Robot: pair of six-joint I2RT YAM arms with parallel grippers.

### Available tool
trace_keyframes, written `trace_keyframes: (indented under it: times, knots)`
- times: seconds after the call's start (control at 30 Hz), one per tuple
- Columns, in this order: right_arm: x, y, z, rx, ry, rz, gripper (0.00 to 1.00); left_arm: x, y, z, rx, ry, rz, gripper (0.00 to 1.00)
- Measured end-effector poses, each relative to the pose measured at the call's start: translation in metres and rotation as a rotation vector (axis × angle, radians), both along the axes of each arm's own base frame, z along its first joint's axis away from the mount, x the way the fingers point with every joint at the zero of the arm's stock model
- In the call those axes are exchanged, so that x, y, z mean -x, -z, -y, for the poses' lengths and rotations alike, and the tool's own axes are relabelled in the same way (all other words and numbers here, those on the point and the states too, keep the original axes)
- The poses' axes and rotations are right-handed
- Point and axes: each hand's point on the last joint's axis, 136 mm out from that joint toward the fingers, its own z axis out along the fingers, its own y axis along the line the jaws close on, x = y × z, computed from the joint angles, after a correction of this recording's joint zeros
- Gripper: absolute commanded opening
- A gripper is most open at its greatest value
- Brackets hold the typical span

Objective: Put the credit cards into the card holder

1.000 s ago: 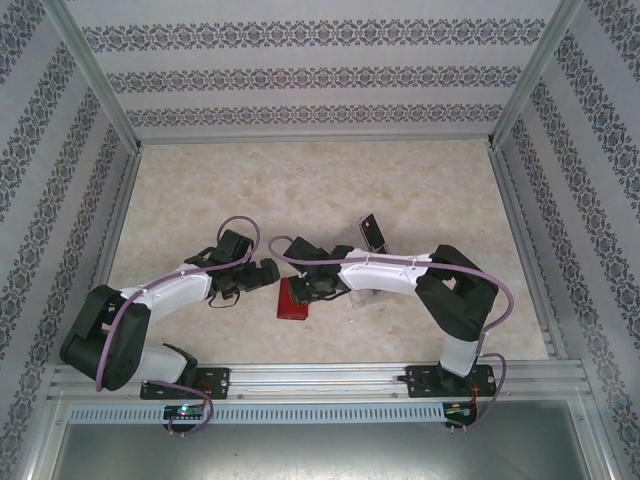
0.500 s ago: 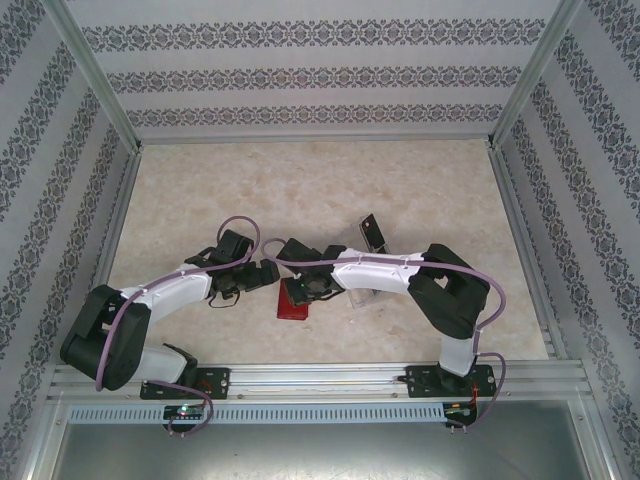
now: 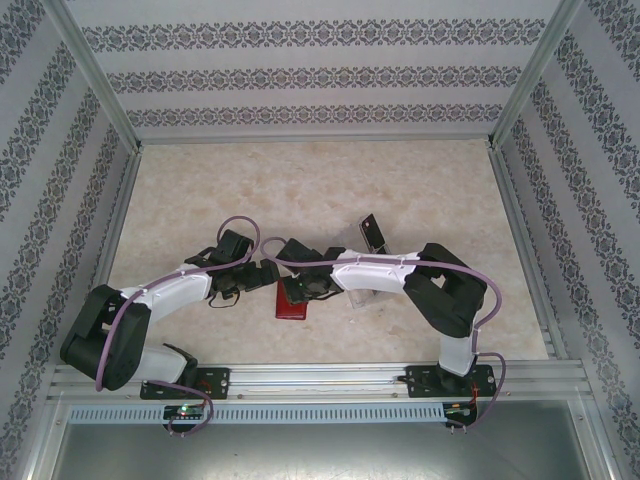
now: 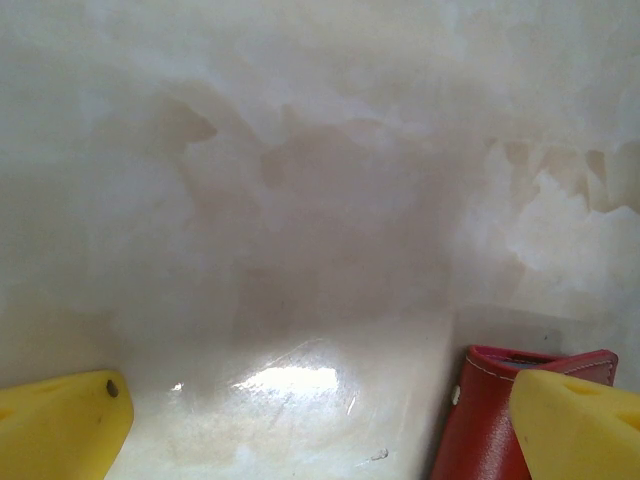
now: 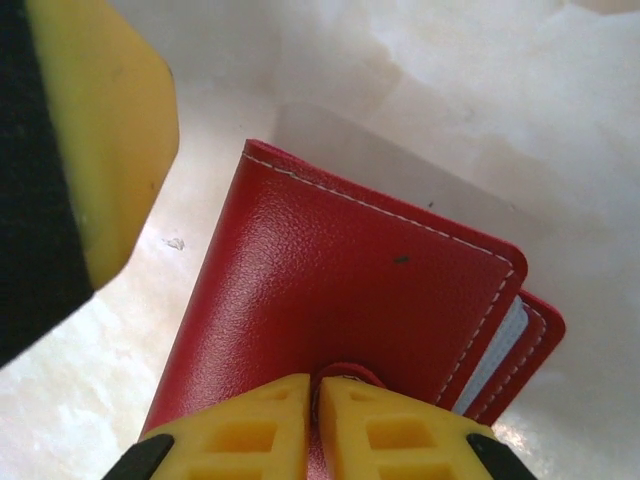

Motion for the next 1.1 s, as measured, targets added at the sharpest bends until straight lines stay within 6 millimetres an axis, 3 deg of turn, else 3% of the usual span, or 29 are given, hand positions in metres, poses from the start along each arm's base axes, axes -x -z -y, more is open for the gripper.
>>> trace_keyframes:
  times: [0.33,0.57,0.93,1.1]
  knots:
    - [-0.001,-0.008,-0.002,-0.041,0.011,0.017,0.15,0.0,0.0,0.0,0.0,0.0,0.0,1.0]
    - [0.005,-0.015,0.01,0.009,0.003,0.0,0.17,0.0,0.001,0.001,-0.018,0.006,-0.004,1.0]
    - [0.0,-0.06,0.011,-0.026,0.0,0.063,0.24,0.004,0.003,0.003,-0.107,0.071,-0.005,1.0]
    - [0.0,-0.057,0.017,-0.001,0.011,0.065,0.27,0.004,0.005,0.003,-0.134,0.089,0.0,1.0]
